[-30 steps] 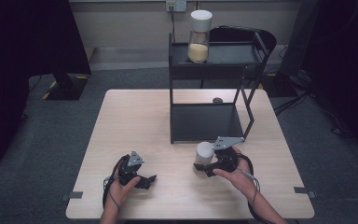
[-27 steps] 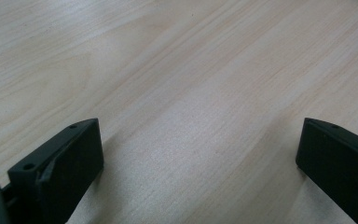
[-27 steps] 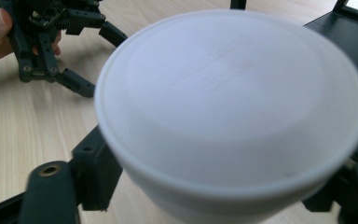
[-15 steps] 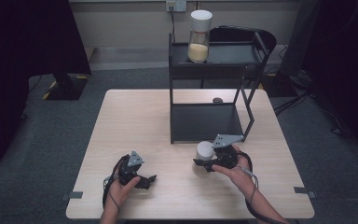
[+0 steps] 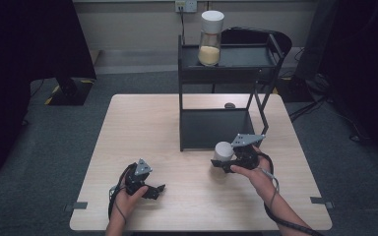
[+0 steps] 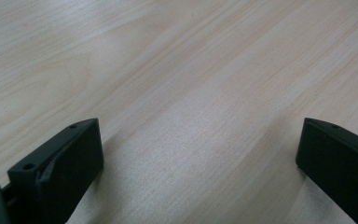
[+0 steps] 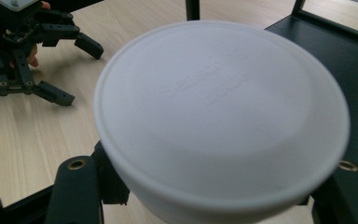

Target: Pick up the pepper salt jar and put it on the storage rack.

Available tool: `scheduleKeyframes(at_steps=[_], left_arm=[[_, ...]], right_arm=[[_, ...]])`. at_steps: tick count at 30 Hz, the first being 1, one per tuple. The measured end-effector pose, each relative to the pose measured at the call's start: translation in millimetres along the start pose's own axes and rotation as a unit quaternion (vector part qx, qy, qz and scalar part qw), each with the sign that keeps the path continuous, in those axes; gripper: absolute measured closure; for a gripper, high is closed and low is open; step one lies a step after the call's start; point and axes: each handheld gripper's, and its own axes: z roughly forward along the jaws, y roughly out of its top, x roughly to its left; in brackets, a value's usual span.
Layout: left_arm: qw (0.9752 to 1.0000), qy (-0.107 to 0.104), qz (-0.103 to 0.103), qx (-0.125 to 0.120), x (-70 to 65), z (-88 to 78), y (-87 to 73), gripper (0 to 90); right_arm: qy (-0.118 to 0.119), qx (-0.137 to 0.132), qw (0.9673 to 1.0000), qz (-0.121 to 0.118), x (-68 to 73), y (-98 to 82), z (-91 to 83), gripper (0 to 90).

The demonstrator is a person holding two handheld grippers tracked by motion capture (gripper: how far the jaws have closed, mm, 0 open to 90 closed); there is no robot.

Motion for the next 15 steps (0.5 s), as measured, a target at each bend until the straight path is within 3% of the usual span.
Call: scheduleKeyframes(at_steps=[15], left_arm=[[1.0, 0.0, 0.0, 0.0, 0.0, 0.0, 0.0, 0.0]], right_arm=[[-0.027, 0.003, 0.9996, 0.001, -13.2, 34.4, -26.1, 35.1]])
